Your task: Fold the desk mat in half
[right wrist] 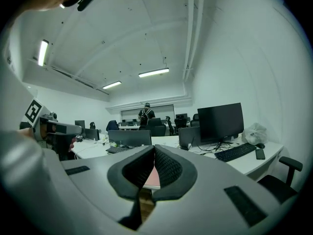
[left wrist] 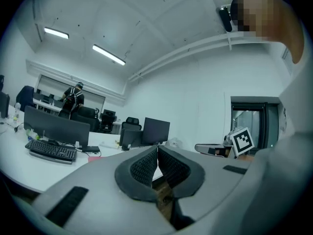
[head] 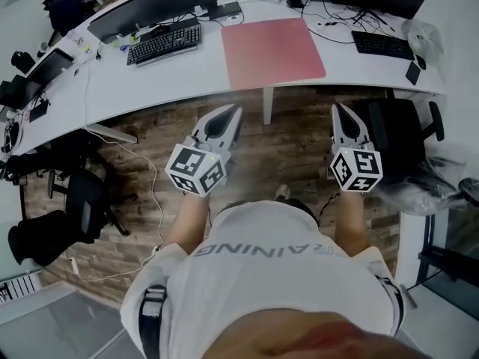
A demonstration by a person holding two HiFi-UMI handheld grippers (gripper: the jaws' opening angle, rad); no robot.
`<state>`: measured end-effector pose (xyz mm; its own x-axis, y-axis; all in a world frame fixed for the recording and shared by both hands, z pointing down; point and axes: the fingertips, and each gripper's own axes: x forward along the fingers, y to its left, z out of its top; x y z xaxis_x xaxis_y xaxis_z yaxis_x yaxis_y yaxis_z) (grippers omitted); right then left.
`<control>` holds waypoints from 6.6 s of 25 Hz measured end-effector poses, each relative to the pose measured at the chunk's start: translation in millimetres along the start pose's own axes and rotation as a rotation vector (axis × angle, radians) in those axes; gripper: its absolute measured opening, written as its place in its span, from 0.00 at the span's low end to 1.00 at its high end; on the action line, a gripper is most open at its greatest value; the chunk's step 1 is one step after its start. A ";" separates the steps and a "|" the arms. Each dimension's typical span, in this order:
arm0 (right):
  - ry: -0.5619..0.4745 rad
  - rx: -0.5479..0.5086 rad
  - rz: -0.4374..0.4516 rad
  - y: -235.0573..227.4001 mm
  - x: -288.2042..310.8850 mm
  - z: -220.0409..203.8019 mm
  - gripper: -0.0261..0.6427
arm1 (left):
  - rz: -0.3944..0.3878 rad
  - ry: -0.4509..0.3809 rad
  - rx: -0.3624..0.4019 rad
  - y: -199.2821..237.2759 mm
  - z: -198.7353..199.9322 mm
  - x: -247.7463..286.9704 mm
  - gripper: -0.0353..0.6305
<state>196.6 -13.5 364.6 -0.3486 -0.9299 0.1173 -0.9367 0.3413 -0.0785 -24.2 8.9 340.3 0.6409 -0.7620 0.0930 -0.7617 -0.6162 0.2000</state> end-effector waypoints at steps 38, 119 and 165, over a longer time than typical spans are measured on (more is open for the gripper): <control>0.107 -0.005 0.157 -52.7 186.0 -13.1 0.08 | 0.105 -0.007 -0.115 126.6 2.6 131.0 0.10; 0.613 -0.491 0.626 58.1 376.4 -208.4 0.09 | 0.426 0.090 -0.320 249.8 -37.2 162.7 0.10; 0.790 -0.150 0.088 -225.2 304.5 -265.8 0.09 | 0.016 0.265 -0.203 125.7 -40.4 370.3 0.10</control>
<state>292.7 -337.0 681.2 -0.2892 -0.5464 0.7860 -0.8795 0.4759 0.0072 121.3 -342.7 439.3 0.6521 -0.6763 0.3427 -0.7542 -0.5324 0.3844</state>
